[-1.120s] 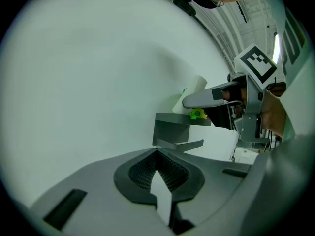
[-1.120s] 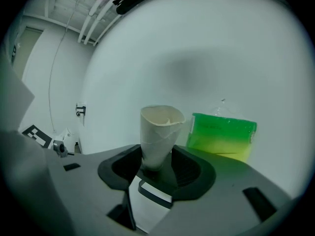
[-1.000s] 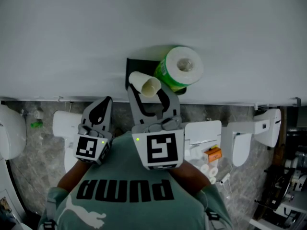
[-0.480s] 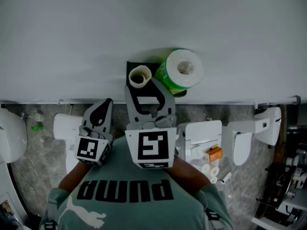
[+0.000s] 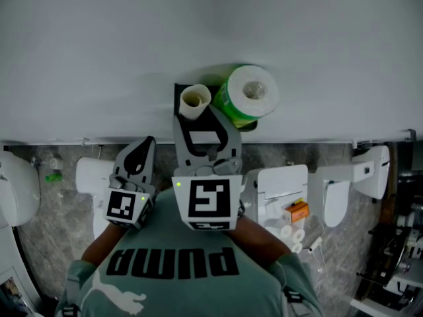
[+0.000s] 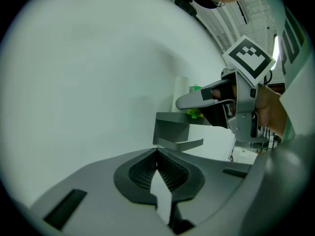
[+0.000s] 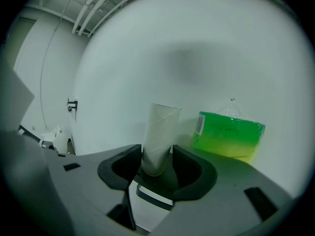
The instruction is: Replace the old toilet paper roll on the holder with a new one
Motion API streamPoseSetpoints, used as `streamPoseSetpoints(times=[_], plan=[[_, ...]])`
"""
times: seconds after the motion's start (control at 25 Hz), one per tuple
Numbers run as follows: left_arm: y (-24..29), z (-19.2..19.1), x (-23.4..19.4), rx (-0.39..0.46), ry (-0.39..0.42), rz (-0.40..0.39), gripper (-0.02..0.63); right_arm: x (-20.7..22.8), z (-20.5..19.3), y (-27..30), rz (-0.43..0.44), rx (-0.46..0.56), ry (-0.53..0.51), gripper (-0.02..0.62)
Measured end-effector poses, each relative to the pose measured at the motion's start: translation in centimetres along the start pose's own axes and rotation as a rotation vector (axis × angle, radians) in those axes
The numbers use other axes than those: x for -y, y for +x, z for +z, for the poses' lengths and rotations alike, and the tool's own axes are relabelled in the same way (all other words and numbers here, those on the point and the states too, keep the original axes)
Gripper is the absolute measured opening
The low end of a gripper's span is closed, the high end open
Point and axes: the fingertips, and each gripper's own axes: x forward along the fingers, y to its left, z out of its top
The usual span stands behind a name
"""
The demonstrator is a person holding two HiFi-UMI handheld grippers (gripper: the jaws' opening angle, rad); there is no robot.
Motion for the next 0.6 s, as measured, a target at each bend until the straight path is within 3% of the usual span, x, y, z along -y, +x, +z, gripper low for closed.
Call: streamPoseSetpoints(times=[0.4,0.6], plan=[[0.0,0.1,1.4,-0.003,0.013,-0.016,0.003,0.0,0.2,-2.3,0.029,0.068,0.02,0.195],[0.5,-0.1,2.6,-0.013,0.021,-0.038,0.003,1.4,-0.1,-4.0,0.001,0.112,0.058,0.196]])
